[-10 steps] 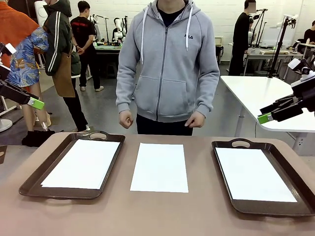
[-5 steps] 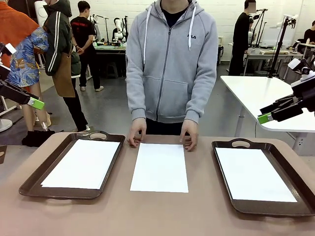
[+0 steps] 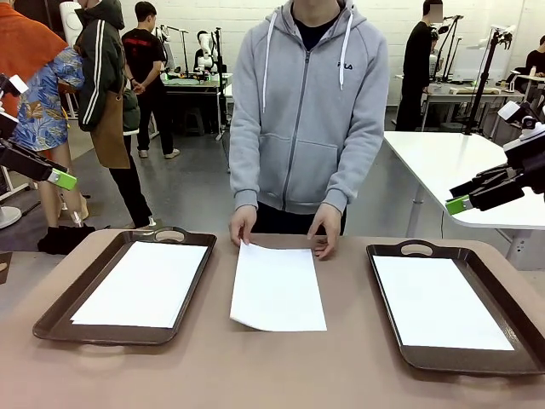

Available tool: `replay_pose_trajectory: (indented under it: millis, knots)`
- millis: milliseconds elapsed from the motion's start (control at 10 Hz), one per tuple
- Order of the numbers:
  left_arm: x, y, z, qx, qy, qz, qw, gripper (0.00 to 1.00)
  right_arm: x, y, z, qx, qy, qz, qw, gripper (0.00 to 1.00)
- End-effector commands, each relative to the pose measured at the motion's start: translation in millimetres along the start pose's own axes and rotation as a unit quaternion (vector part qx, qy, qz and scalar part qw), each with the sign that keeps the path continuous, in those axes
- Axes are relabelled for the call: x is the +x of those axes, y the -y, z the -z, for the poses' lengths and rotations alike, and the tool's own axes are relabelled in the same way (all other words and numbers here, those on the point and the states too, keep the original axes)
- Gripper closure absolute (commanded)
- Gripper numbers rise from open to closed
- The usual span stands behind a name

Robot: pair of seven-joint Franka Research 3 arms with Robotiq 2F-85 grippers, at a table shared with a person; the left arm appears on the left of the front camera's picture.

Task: Sort the A4 documents.
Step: Receive the A4 Paper.

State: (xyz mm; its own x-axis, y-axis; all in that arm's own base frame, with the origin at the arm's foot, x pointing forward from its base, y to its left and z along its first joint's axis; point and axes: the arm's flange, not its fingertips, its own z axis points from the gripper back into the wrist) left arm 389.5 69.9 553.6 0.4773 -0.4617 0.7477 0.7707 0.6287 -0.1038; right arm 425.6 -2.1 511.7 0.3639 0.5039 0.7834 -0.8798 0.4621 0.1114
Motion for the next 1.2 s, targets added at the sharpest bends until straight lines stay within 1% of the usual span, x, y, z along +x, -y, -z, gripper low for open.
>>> replay_pose_trajectory:
  millis: [0, 1100]
  knots:
    - [-1.5, 0.3, 0.1, -0.003, 0.002, 0.007, 1.0, 0.0, 0.1, -0.6, 0.0, 0.001, 0.001, -0.001, 1.0, 0.0]
    - [-1.5, 0.3, 0.1, -0.003, 0.002, 0.007, 1.0, 0.0, 0.1, -0.6, 0.0, 0.001, 0.001, -0.001, 1.0, 0.0]
